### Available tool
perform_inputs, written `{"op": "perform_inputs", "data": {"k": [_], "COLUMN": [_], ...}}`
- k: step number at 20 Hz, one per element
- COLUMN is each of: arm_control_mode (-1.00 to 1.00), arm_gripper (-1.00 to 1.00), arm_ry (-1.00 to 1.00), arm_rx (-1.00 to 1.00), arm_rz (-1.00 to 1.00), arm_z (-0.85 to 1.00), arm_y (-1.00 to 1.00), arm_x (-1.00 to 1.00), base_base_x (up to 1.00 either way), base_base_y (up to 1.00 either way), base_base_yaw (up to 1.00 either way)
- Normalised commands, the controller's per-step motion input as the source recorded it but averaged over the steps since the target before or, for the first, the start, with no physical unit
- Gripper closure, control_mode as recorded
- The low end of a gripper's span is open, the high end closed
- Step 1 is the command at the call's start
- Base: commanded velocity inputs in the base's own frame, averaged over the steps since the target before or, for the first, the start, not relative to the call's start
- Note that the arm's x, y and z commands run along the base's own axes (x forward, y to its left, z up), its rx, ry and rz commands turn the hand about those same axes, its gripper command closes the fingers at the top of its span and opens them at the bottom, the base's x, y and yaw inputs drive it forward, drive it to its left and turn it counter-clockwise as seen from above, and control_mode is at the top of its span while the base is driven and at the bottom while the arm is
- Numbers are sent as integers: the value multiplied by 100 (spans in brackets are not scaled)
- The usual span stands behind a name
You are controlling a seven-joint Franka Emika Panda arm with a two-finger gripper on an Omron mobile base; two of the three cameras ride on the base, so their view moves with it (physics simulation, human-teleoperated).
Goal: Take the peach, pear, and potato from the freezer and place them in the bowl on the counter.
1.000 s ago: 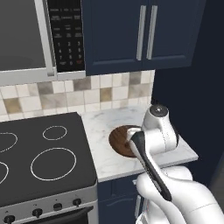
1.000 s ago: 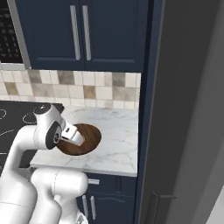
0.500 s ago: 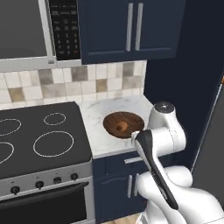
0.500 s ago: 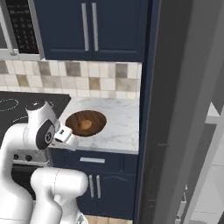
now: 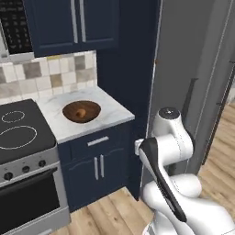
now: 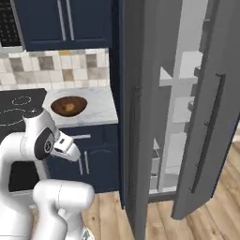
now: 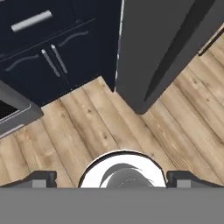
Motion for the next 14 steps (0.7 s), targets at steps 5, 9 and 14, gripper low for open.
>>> {"op": "perform_inputs", "data": {"k": [5,9,14], "arm_control_mode": [100,100,100], "arm_gripper": [-100,-100,-100], "arm_ry": [0,0,0], "arm_rx": [0,0,0], "arm_rz": [0,0,0], "arm_z": [0,0,0], "arm_y": [0,0,0], "arm_x": [0,0,0], "base_base_x": [-80,-26,12], "base_base_y": [0,-48,-100], "base_base_yaw": [-80,-79,-62]}}
